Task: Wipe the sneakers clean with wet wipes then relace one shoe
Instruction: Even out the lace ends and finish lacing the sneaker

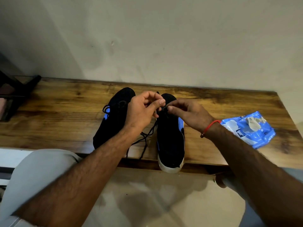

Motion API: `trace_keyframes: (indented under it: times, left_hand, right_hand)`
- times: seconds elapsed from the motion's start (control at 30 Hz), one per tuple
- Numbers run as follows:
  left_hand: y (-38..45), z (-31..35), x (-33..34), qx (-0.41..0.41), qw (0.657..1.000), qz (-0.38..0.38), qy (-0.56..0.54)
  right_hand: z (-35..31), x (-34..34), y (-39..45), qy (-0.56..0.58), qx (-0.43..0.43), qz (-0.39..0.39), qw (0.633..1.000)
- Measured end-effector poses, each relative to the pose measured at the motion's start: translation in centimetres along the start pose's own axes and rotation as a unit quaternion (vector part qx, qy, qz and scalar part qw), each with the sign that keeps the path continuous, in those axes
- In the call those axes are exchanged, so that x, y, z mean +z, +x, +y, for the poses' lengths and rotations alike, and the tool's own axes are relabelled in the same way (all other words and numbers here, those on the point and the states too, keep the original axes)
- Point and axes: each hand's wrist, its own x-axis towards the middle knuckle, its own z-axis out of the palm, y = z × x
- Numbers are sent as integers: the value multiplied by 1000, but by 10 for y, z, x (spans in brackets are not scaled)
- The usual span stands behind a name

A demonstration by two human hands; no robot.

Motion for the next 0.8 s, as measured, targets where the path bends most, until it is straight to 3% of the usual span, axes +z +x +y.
trace_keyframes:
  times: [0.13, 0.2, 0.3, 0.43, 0.53, 0.63, 0.8]
  left_hand:
    - [1, 2, 2, -90, 984, -56, -146]
    - [3, 3, 1, -98, 983, -64, -140]
    - [3, -5, -1, -72, 996, -43, -43]
    - [1, -17, -2, 56, 981, 2, 183]
    - [-1, -19, 2, 134, 969, -13, 206]
    - [-6, -22, 8, 145, 962, -43, 227]
    - [-12, -33, 18, 146, 941, -83, 293]
  right_hand:
    - [-2, 4, 1, -1, 2, -22, 1000]
    - [0, 2, 2, -49, -4, -9, 999]
    - [-2, -2, -2, -165, 3, -41, 986]
    - [1, -1, -11, -221, 50, -151, 962]
    - [5, 7, -14, -256, 32, -98, 961]
    - [3, 14, -16, -246, 26, -34, 968]
    - [-2, 15, -17, -200, 76, -17, 977]
